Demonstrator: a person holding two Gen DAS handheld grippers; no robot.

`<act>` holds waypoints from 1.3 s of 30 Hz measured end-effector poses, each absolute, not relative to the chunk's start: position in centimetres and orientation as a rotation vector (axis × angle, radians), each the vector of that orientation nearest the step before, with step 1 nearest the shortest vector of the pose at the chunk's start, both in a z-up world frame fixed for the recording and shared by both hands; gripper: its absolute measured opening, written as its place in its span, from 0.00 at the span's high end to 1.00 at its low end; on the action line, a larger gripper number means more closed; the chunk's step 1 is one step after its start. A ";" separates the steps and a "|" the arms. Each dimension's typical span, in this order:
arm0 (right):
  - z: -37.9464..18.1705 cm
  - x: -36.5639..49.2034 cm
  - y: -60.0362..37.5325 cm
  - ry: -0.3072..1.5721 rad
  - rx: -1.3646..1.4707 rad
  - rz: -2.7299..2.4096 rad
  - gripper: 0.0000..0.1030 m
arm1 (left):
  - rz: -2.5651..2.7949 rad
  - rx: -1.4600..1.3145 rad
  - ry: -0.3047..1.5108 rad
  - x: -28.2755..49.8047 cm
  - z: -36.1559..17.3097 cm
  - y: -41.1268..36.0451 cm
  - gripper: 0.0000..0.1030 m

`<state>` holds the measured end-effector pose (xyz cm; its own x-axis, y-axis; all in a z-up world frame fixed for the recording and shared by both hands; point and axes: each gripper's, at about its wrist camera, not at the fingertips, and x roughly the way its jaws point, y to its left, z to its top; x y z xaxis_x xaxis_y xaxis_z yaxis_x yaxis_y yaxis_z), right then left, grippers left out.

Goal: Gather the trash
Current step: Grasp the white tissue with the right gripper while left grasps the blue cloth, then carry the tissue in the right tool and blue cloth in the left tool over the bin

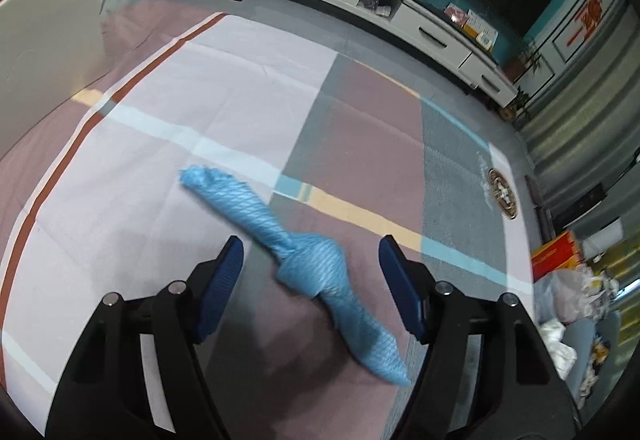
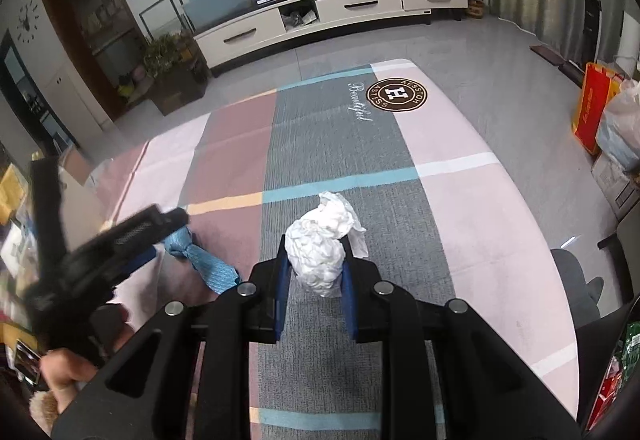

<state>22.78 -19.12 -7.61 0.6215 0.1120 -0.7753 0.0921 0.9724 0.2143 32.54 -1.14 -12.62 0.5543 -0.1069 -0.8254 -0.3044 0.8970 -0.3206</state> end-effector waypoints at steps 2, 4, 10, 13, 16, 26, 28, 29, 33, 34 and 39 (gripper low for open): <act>-7.5 22.8 -19.3 0.903 0.254 0.016 0.77 | 0.122 -0.456 1.007 33.1 -13.0 -1.6 0.38; -7.3 22.7 -19.3 0.900 0.259 0.019 0.77 | 0.147 -0.424 0.996 33.4 -13.2 -1.9 0.48; -6.7 22.5 -19.7 0.886 0.262 0.021 0.77 | 0.145 -0.390 0.963 32.4 -13.1 -2.1 0.67; -6.1 22.2 -20.1 0.871 0.264 0.019 0.77 | 0.138 -0.379 0.928 31.1 -12.1 -2.2 0.67; -5.0 21.7 -20.5 0.848 0.271 0.013 0.77 | 0.110 -0.361 0.881 29.0 -10.1 -2.6 0.67; 0.5 15.7 -22.4 0.723 0.380 0.048 0.77 | 0.034 -0.288 0.705 19.8 -1.1 -4.5 0.67; 1.9 13.5 -23.0 0.681 0.351 0.014 0.77 | 0.001 -0.251 0.672 17.5 0.6 -5.9 0.67; 2.4 12.3 -23.4 0.659 0.341 -0.005 0.77 | -0.015 -0.239 0.661 16.6 1.1 -6.5 0.67; 3.8 6.3 -26.7 0.578 0.333 -0.129 0.77 | -0.121 -0.173 0.614 12.9 3.4 -10.9 0.67; 3.9 5.5 -27.3 0.568 0.326 -0.159 0.77 | -0.159 -0.160 0.603 11.8 3.9 -12.4 0.67; 2.5 -1.1 -33.0 0.531 0.432 -0.282 0.77 | -0.319 -0.115 0.591 8.5 4.6 -18.5 0.67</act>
<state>-1.07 -32.96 2.51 0.8271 -0.1473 -0.5424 0.3666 0.8729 0.3220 8.51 -18.54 4.56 0.7831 -0.3273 -0.5289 0.2620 0.9448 -0.1968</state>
